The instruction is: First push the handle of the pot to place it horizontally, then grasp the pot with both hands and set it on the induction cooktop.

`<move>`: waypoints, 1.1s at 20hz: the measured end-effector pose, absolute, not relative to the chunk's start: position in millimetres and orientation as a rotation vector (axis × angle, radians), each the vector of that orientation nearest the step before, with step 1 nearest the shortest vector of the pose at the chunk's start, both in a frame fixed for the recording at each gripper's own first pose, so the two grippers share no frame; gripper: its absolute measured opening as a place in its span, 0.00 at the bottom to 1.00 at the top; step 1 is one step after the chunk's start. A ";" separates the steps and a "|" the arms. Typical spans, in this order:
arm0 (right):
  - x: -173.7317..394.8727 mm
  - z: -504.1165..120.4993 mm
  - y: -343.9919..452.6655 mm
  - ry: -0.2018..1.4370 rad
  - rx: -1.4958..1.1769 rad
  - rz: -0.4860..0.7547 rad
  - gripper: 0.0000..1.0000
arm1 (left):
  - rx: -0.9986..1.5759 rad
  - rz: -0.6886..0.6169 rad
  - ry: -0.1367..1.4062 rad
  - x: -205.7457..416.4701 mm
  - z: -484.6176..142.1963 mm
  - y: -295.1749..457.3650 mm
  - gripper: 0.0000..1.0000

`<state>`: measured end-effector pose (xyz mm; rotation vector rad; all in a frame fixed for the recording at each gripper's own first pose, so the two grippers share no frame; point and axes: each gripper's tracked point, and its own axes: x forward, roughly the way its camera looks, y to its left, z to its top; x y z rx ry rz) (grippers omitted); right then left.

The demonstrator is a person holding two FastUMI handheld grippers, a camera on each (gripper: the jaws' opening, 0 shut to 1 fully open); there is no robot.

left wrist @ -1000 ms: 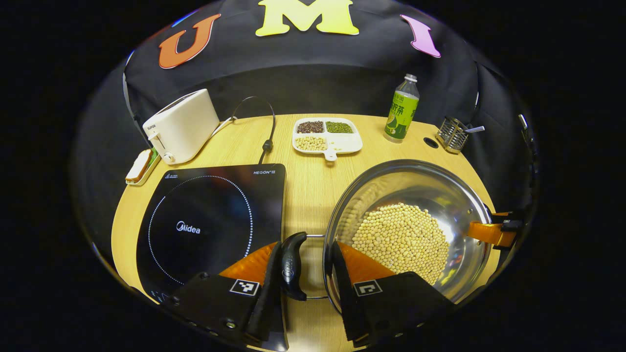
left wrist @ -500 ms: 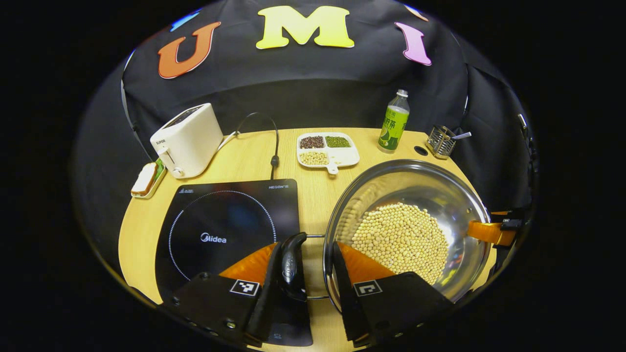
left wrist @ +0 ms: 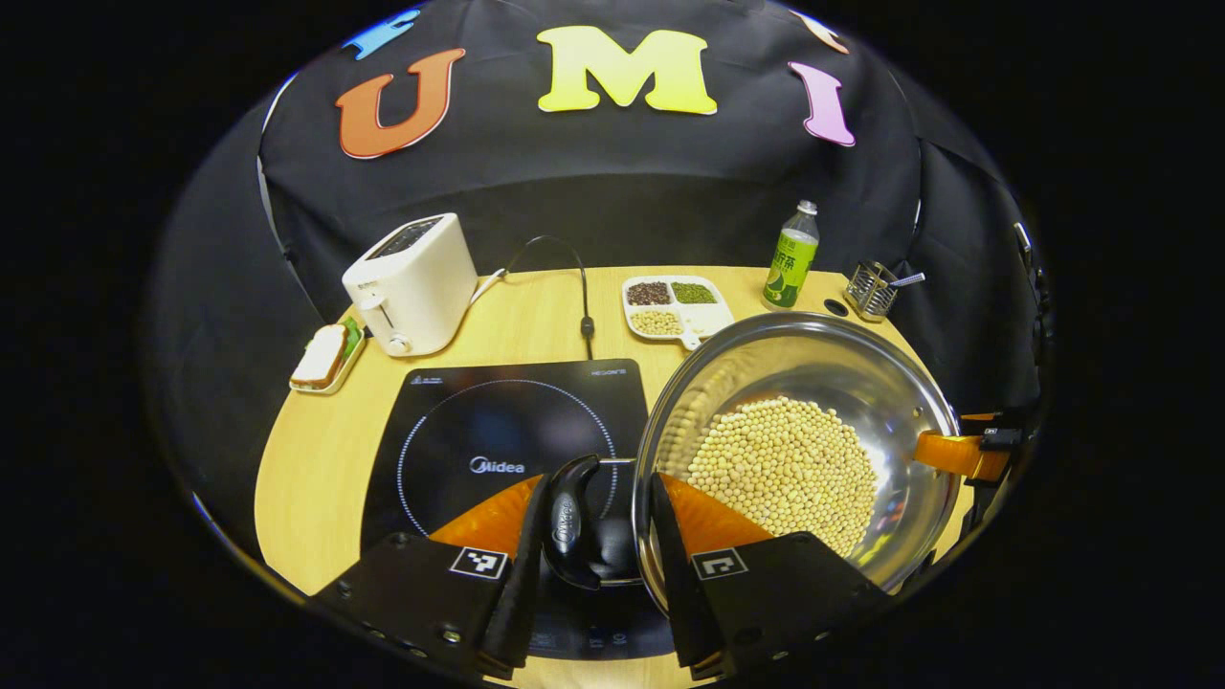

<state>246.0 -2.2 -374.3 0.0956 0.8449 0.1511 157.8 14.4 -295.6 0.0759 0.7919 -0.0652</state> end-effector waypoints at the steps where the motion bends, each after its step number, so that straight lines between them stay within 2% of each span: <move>1: 246.8 -374.3 -2.1 0.845 0.096 0.156 0.54 | 0.074 -0.059 0.791 155.8 -292.9 20.8 0.55; 22: 252.9 -377.2 -3.9 0.874 0.097 0.198 0.54 | 0.068 0.004 0.803 161.0 -292.5 157.6 0.55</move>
